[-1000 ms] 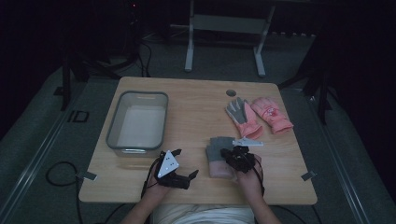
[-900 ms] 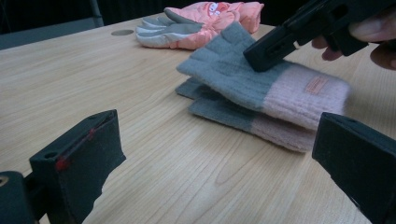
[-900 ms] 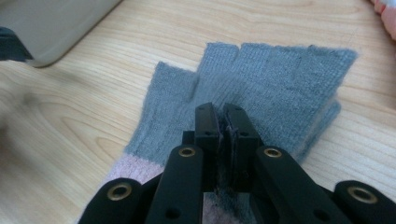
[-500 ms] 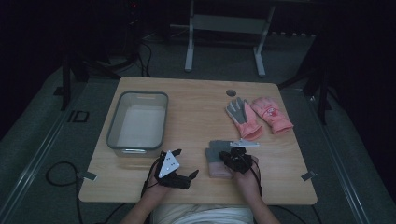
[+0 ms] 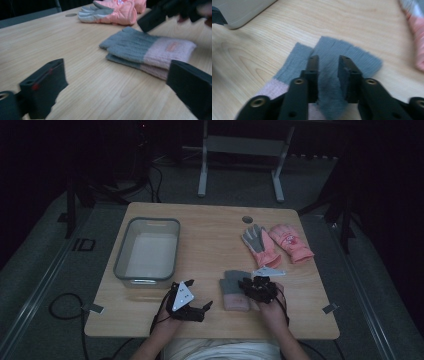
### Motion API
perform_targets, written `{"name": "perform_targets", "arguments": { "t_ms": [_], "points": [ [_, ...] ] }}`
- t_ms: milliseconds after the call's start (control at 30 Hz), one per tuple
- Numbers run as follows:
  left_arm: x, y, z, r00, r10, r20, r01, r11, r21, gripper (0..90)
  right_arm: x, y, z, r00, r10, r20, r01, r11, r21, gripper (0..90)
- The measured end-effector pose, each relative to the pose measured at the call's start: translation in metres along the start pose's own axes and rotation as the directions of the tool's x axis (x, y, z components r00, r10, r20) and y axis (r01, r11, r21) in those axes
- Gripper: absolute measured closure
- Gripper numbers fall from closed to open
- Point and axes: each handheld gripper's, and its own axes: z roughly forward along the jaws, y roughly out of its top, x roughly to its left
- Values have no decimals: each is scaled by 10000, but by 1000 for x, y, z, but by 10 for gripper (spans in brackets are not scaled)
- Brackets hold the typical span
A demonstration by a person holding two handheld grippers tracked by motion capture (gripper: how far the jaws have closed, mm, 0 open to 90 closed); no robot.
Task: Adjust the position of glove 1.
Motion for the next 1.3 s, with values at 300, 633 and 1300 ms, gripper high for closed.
{"name": "perform_targets", "arguments": {
  "t_ms": [300, 633, 1300],
  "points": [
    [-21, 31, 11, 9866, 275, 1610, -400, 9964, 746, 49, -47, 28, -21, 9973, -735, -6, 734, 9961, -485, 630],
    [-42, 50, 55, 9021, 2460, 3545, -2973, 9498, 973, 179, -57, 33, 11, 9955, -590, -745, 592, 9982, 3, 601],
    [-38, 31, 79, 8421, 3451, 4145, -4413, 8827, 1615, 335, -65, 13, 51, 9920, 53, -1262, 148, 9874, 1575, 565]
  ]
}}
